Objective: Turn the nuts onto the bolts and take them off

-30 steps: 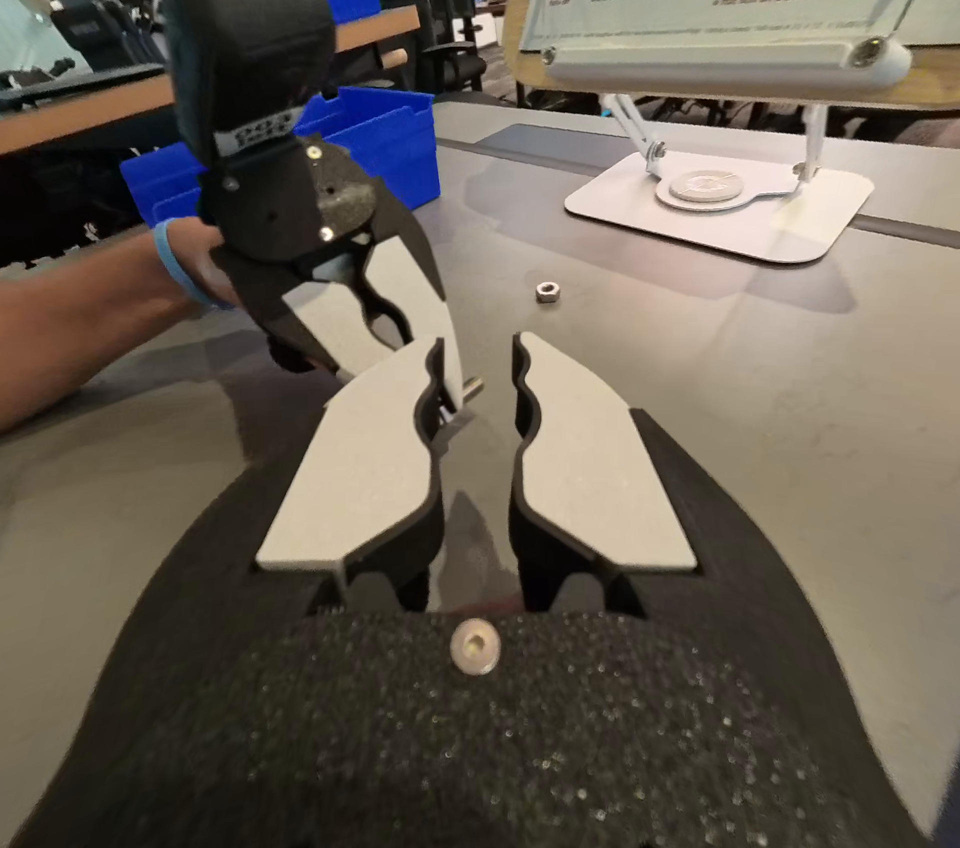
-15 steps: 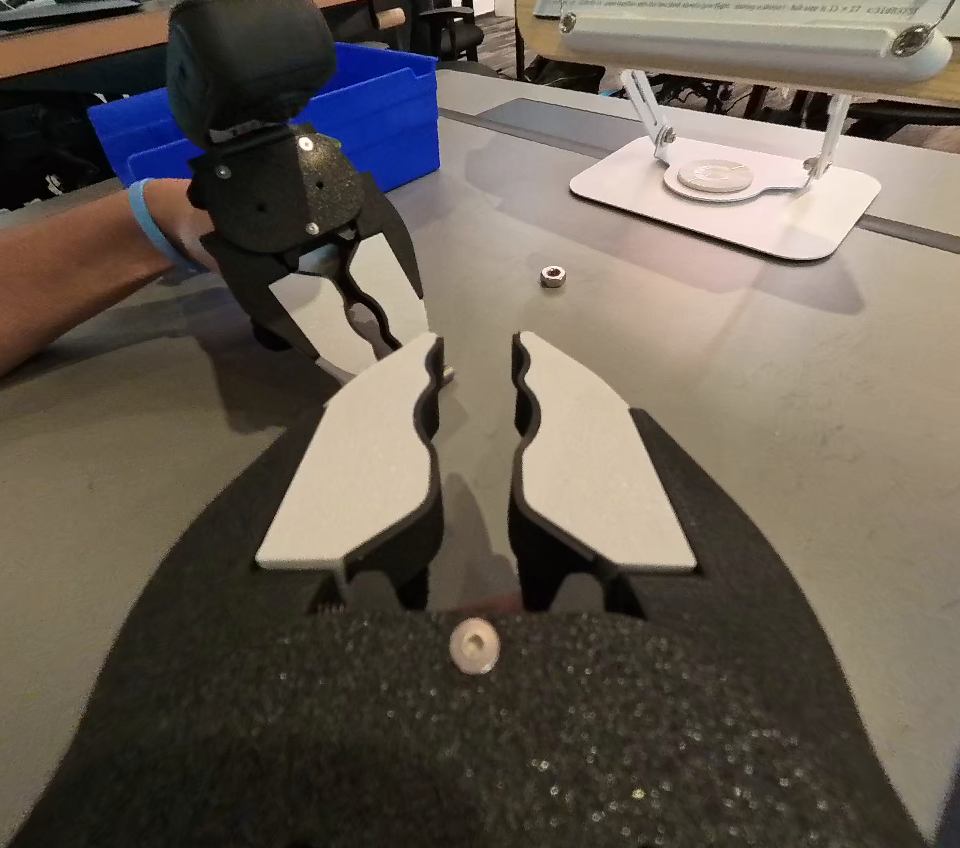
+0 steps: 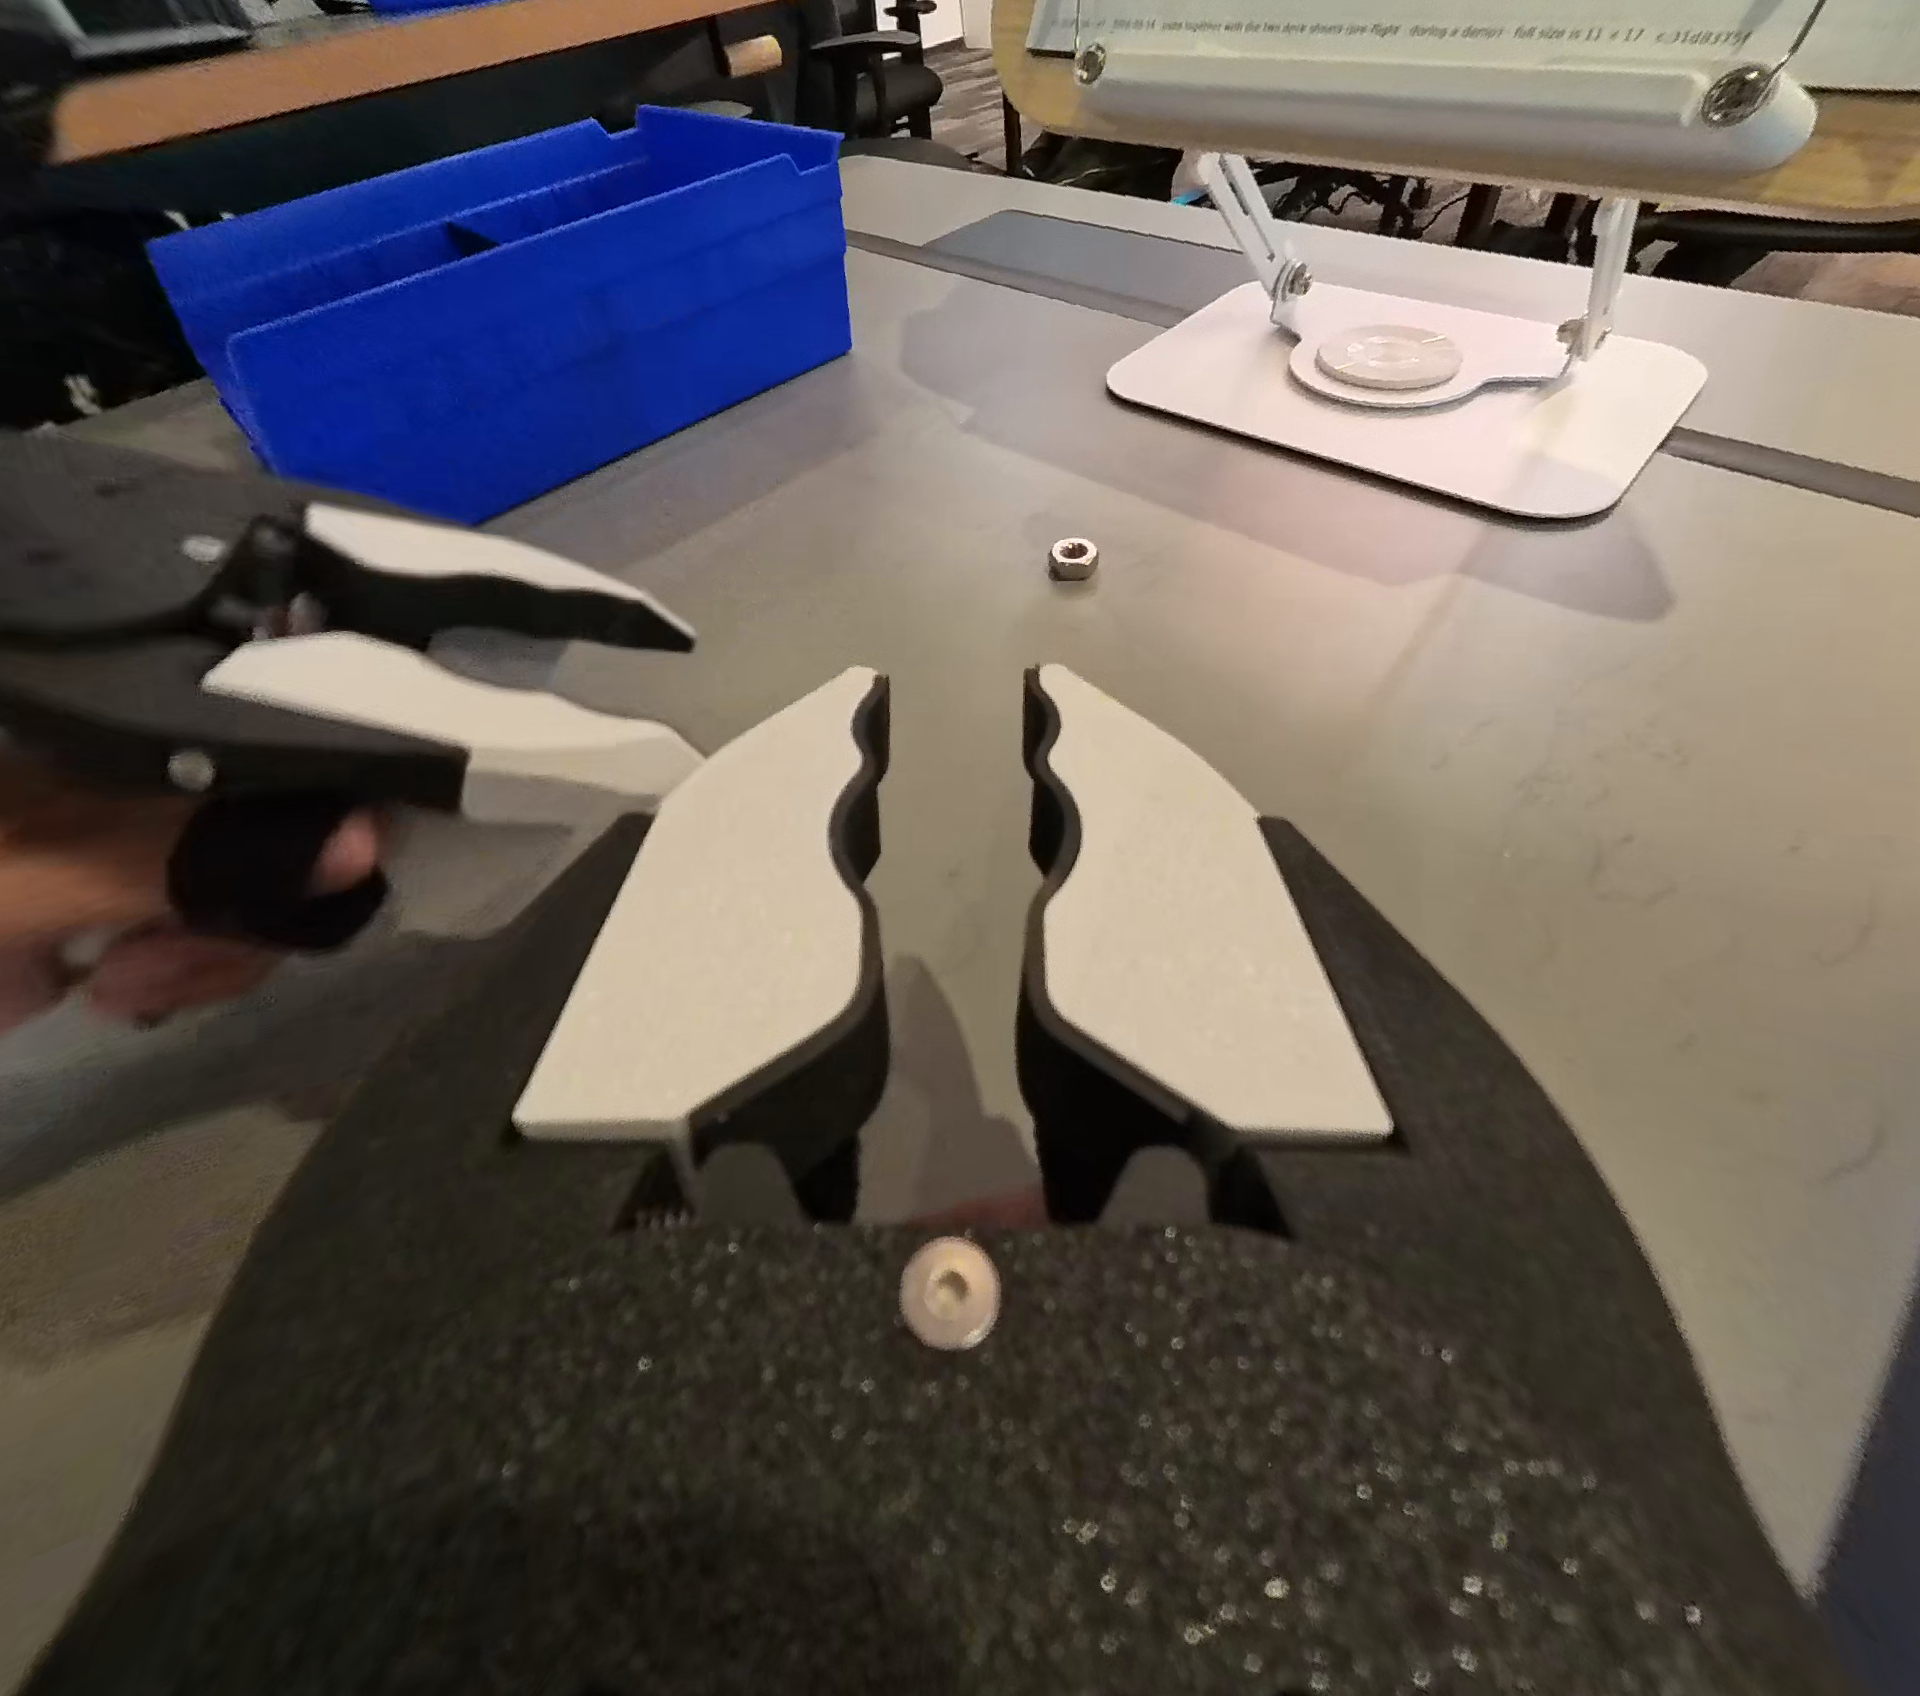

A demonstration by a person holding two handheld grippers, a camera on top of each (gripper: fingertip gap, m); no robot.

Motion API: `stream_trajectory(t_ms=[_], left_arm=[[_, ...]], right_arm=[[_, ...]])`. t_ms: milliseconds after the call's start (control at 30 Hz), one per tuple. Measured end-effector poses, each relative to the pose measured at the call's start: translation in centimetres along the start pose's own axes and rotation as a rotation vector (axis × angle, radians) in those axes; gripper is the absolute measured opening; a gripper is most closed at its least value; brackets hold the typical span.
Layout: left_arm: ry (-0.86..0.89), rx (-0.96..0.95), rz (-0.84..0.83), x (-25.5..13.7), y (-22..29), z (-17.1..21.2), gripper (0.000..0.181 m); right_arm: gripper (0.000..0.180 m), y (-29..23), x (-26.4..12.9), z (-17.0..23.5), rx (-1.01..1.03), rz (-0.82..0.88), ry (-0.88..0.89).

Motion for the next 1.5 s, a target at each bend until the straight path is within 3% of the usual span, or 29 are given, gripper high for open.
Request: stream_trajectory(t_ms=[167, 467, 533, 567, 633, 1067, 1300, 1500], left_arm=[[-0.006, 0.053, -0.18, 1.2, 3.5, 1.3, 0.063], [-0.137, -0.025, -0.222, 3.0, 2.9, 1.6, 0.051], [-0.166, -0.029, -0.204, 3.3, 2.7, 1.6, 0.037], [-0.168, -0.015, -0.22, 3.4, 2.2, 1.6, 0.018], [-0.172, -0.004, -0.21, 3.4, 1.1, 1.4, 0.018], [-0.113, 0.395, 0.113, 0.3, -4.9, 0.9, 0.017], [-0.002, 0.328, 0.465, -1.9, -5.6, -0.6, 0.017], [0.08, 0.195, 0.775, -3.5, -5.2, -1.6, 0.016]], right_arm=[[0.024, -0.4, -0.2, -0.2, -0.015, -0.006, 0.012], [0.023, -0.5, -0.4, -0.4, -0.001, -0.03, 0.029], [0.023, -0.5, -0.4, -0.5, 0.003, -0.031, 0.03], [0.023, -0.4, -0.4, -0.5, 0.003, -0.03, 0.03], [0.023, -0.4, -0.5, -0.5, 0.006, -0.03, 0.03], [0.023, -0.7, -0.1, -0.1, -0.011, -0.037, 0.001], [0.024, -1.6, 0.8, 0.6, -0.05, -0.094, -0.063], [0.035, -4.5, 1.9, 1.2, -0.236, -0.236, -0.12]])
Point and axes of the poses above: each gripper's, where its closed fingertips meet, x out along the fingers, z out of its underside, y = z × x across the jaws, the point moved 8 cm from there along -x, back along the fingers, and after that the axes turned 2 degrees about -z, right-handed, at the moved point
